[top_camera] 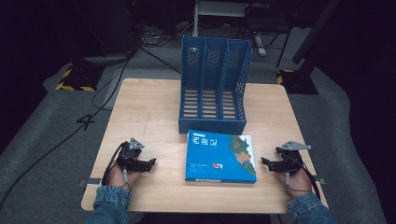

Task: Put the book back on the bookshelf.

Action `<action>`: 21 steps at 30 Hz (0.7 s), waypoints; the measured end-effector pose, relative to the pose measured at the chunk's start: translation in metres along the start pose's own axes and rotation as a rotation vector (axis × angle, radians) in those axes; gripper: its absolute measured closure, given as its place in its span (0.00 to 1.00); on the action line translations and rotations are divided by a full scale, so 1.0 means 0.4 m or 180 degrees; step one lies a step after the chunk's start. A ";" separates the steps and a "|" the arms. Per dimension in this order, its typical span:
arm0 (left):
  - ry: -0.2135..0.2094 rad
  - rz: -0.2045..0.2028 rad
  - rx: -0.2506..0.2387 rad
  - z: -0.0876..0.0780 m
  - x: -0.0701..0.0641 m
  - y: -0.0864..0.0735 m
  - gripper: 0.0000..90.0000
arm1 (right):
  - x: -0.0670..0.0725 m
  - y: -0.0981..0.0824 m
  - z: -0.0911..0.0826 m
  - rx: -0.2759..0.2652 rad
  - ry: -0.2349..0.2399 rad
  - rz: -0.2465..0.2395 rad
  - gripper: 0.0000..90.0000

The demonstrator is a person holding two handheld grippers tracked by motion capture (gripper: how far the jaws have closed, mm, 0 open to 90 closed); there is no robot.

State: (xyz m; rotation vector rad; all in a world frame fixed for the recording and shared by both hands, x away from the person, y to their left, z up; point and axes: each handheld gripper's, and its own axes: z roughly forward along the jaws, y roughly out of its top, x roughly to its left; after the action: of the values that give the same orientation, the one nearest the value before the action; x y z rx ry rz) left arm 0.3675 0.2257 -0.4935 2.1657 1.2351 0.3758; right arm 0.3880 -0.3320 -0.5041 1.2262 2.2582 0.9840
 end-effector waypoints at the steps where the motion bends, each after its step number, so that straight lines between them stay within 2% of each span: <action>1: 0.0003 0.0015 -0.0014 -0.003 -0.001 0.003 0.21 | 0.000 0.001 -0.003 0.0006 -0.0012 0.0014 0.27; 4: -0.0008 0.0065 -0.0112 -0.019 -0.016 0.014 0.23 | 0.002 0.004 -0.009 0.0047 -0.0038 0.0029 0.33; 7: -0.0177 0.0018 -0.0262 -0.041 -0.033 0.033 0.23 | 0.007 0.008 -0.016 0.0112 -0.0022 -0.0008 0.40; 10: -0.0236 0.0003 -0.0377 -0.057 -0.047 0.049 0.24 | 0.017 0.010 -0.029 0.0097 -0.0043 -0.0083 0.41; 12: -0.0264 -0.0002 -0.0469 -0.068 -0.060 0.064 0.24 | 0.021 0.010 -0.035 0.0082 -0.0019 -0.0080 0.41; 15: -0.0413 -0.0020 -0.0570 -0.075 -0.086 0.089 0.24 | 0.032 0.011 -0.056 0.0027 0.0031 -0.0082 0.41; 17: -0.0536 0.0004 -0.0576 -0.069 -0.113 0.107 0.26 | 0.036 0.012 -0.071 0.0016 0.0127 0.0002 0.42; 19: -0.0648 0.0028 -0.0547 -0.056 -0.142 0.125 0.27 | 0.040 0.013 -0.082 0.0052 0.0228 0.0112 0.47; 21: -0.0724 0.0043 -0.0524 -0.045 -0.162 0.137 0.27 | 0.049 0.016 -0.093 0.0091 0.0256 0.0123 0.47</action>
State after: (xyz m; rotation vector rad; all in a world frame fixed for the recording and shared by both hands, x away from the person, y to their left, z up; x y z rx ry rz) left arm 0.3612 0.1563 -0.4415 2.0144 1.0272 0.2210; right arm 0.3581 -0.3279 -0.4742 1.2682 2.3254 1.0362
